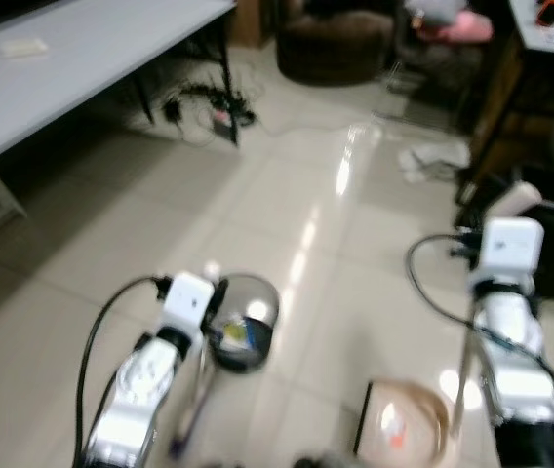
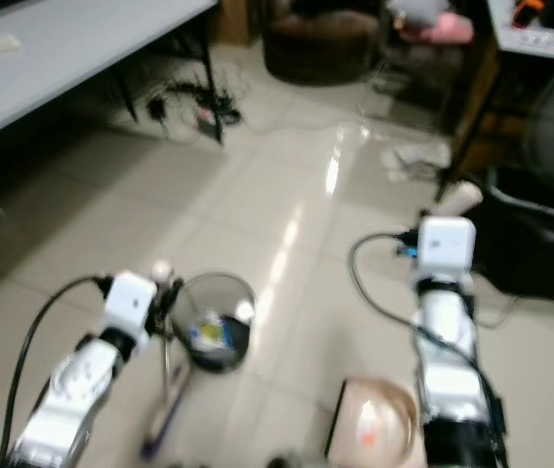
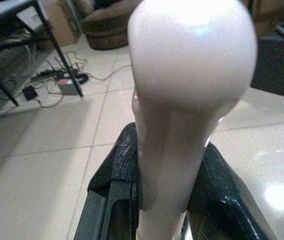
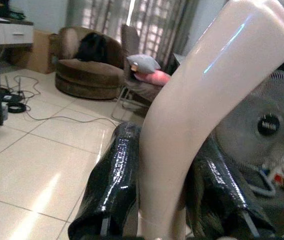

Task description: Sweep floor

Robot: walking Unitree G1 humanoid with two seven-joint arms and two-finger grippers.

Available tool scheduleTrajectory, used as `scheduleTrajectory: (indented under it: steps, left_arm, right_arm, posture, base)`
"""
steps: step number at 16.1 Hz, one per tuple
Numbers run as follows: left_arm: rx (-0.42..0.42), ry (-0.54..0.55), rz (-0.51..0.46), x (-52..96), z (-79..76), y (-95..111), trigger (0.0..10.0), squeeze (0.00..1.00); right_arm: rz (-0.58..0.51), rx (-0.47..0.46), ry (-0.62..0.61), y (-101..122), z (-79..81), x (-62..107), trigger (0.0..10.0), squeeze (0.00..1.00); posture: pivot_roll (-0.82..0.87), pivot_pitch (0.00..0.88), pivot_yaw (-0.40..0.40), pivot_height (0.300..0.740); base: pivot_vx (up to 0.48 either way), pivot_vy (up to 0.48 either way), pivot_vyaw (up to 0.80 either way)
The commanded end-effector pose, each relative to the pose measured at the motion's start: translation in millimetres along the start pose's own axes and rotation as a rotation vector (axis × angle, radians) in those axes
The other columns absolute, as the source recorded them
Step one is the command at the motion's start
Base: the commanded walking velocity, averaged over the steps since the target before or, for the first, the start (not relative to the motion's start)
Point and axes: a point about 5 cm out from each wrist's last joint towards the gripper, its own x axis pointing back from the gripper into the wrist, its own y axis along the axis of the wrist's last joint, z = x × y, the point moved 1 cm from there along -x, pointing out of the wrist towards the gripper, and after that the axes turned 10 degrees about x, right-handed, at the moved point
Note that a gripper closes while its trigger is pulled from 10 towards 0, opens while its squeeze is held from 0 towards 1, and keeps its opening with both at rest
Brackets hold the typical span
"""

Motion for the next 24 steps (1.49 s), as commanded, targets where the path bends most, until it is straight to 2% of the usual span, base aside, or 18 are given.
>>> scheduleTrajectory:
  steps: [1, 8, 15, 19, 21, 22, 24]
  left_arm:
    - [-0.012, -0.003, -0.016, -0.6, 2.5, 5, 10.0, 0.00]
    - [-0.019, -0.010, -0.017, -0.9, 3.5, 6, 10.0, 0.00]
    - [-0.024, -0.005, -0.024, -2.4, 4.1, 7, 10.0, 0.00]
    - [0.002, 0.177, -0.064, -10.5, 20.1, 17, 10.0, 0.00]
    - [-0.016, 0.259, -0.154, -12.5, 30.5, 35, 10.0, 0.00]
    - [-0.011, 0.279, -0.177, -13.4, 32.8, 40, 10.0, 0.00]
    - [-0.018, 0.288, -0.218, -14.8, 32.7, 48, 10.0, 0.00]
  right_arm:
    - [-0.039, -0.002, -0.010, 8, -2.8, -1.7, 10.0, 0.00]
    - [-0.030, -0.052, -0.004, 9, 1.9, -0.2, 10.0, 0.00]
    - [-0.035, -0.062, -0.013, 10, -3.0, -3.2, 10.0, 0.00]
    - [-0.043, -0.117, 0.016, 14, -1.2, -6.2, 10.0, 0.00]
    - [-0.052, -0.105, 0.065, 17, 7.3, -6.1, 10.0, 0.00]
    - [-0.060, -0.082, 0.093, 18, 10.9, -6.7, 10.0, 0.00]
    - [-0.054, -0.100, 0.093, 18, 12.1, -7.3, 10.0, 0.00]
  posture:
    - [0.00, 0.073, 0.033, 0.740]
    - [-0.01, 0.071, 0.034, 0.740]
    - [-0.02, 0.066, 0.032, 0.740]
    - [-0.02, 0.069, 0.032, 0.740]
    - [-0.02, 0.069, 0.029, 0.740]
    - [-0.01, 0.068, 0.029, 0.740]
    - [-0.01, 0.066, 0.029, 0.740]
  base:
    - [0.000, -0.480, -0.80]
    - [0.000, -0.480, -0.80]
    - [0.000, -0.480, -0.80]
    - [0.000, 0.000, -0.12]
    - [0.000, 0.000, 0.00]
    - [0.000, 0.000, 0.00]
    - [0.000, 0.000, 0.54]
